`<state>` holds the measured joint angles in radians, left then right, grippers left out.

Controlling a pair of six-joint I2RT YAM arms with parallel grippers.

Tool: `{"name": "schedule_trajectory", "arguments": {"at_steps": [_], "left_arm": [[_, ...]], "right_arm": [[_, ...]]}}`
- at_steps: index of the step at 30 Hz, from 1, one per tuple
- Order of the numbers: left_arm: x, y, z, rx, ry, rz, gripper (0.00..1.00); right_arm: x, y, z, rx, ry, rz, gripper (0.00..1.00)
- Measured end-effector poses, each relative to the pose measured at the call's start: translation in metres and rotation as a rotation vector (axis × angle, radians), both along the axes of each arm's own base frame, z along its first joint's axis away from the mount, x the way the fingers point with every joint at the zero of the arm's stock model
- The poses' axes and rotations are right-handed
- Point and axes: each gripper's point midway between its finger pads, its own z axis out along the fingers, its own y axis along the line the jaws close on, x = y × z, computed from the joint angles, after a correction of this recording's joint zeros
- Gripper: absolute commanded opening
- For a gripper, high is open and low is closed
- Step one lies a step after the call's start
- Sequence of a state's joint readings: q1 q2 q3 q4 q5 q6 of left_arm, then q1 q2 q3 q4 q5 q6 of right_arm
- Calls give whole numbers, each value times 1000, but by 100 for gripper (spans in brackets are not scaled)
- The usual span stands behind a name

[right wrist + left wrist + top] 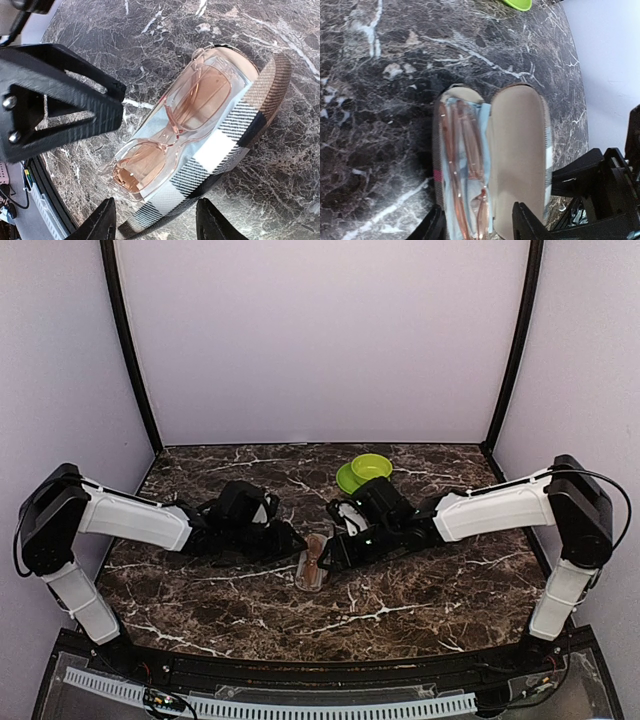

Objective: Organize the sunglasses
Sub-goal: Place the sunglasses in the sunglasses case, then adjust the sunglasses in the sunglasses case.

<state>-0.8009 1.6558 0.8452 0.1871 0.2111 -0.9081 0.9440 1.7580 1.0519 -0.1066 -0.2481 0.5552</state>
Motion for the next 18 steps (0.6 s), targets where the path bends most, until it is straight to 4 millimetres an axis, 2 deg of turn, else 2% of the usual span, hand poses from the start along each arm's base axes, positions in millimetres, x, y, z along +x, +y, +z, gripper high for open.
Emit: {"name": "schedule_trajectory", "arguments": {"at_steps": [3, 6, 13, 18], "left_arm": [[2, 14, -11, 8, 25, 21, 52], [5, 19, -16, -5, 47, 22, 53], [0, 7, -28, -63, 102, -32, 54], [-3, -2, -24, -115, 119, -62, 54]], "right_arm": [[1, 1, 1, -7, -5, -9, 56], [3, 0, 3, -14, -12, -21, 59], [8, 1, 6, -19, -20, -43, 62], [10, 0, 7, -29, -20, -54, 64]]}}
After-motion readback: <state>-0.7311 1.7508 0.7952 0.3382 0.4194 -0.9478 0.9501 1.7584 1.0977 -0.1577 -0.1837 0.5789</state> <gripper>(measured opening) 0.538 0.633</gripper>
